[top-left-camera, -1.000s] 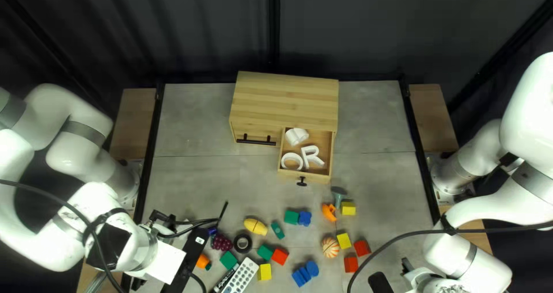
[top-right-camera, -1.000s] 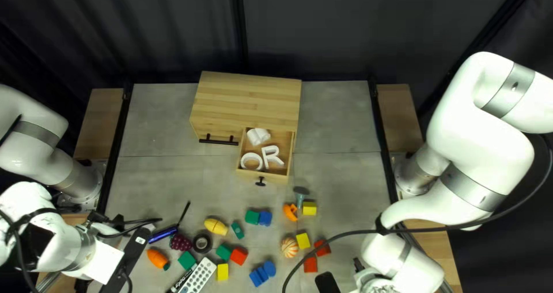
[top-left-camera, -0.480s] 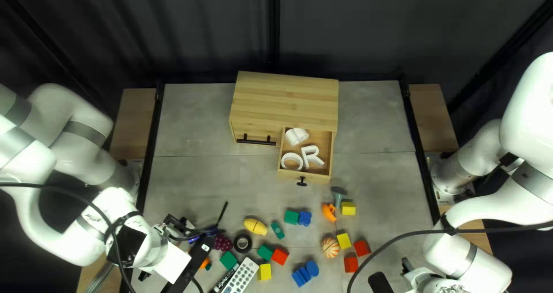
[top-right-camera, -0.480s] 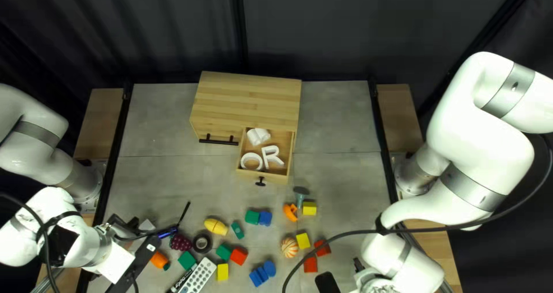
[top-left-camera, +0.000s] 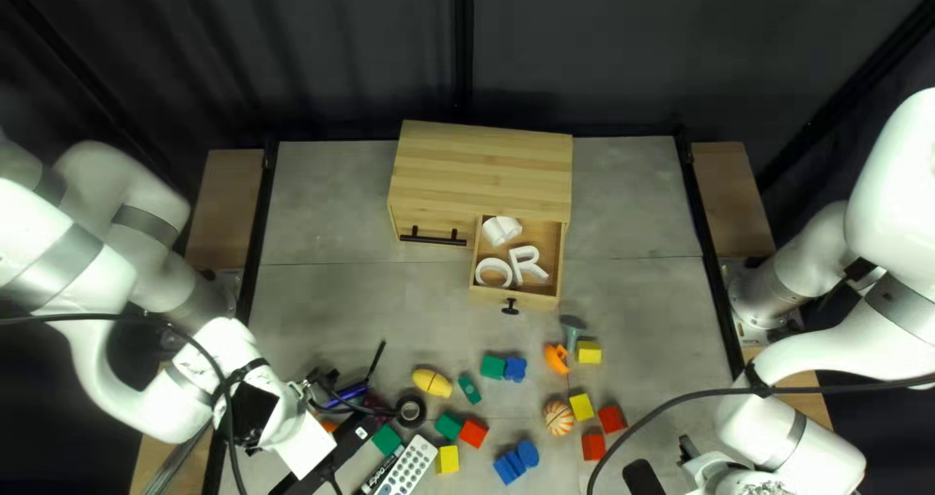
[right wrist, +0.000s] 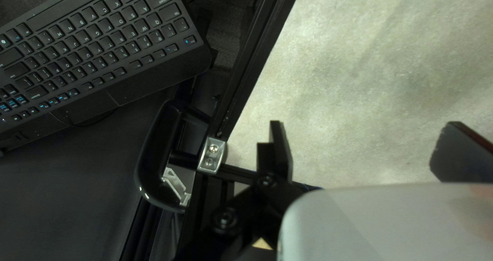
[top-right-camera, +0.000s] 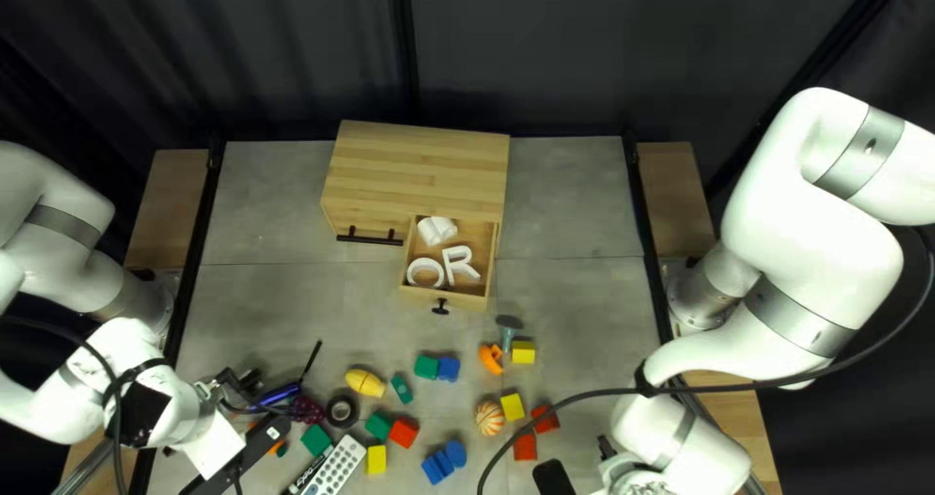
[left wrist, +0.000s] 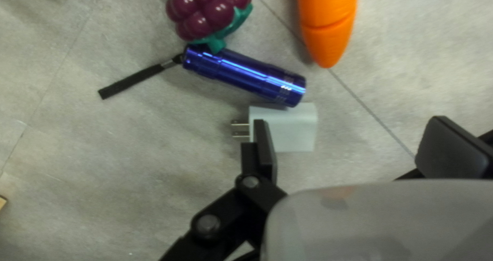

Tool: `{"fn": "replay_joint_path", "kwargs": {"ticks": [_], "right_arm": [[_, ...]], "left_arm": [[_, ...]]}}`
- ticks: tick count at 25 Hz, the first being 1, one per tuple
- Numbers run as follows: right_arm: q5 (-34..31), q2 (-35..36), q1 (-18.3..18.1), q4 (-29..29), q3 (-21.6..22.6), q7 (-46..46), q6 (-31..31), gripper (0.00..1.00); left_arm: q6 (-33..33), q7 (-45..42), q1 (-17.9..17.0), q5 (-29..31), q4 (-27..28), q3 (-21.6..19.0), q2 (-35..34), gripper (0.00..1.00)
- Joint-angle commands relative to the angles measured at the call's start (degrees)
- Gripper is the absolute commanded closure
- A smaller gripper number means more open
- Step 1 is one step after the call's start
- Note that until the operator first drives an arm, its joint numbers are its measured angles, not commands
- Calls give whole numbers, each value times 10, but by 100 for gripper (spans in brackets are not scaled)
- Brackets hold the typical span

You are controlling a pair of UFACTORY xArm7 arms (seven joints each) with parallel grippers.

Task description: Open drawers and place objects into drawer and close

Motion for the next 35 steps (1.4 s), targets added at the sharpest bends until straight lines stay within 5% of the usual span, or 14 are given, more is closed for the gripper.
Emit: {"fn": "replay_joint_path", "kwargs": {"ticks": [1, 26, 31, 35], "right_arm": [[0, 0, 0, 0, 0, 0, 0, 0], [0, 0, 0, 0, 0, 0, 0, 0], [0, 0, 0, 0, 0, 0, 0, 0], [0, 0, 0, 0, 0, 0, 0, 0]], "left_arm": [[-7, 9, 1, 3, -15, 2, -1, 0], [-91, 30, 13, -11, -77, 20, 15, 0], [-92, 28, 12, -14, -81, 20, 11, 9], [-97, 27, 11, -17, -85, 19, 8, 70]]}}
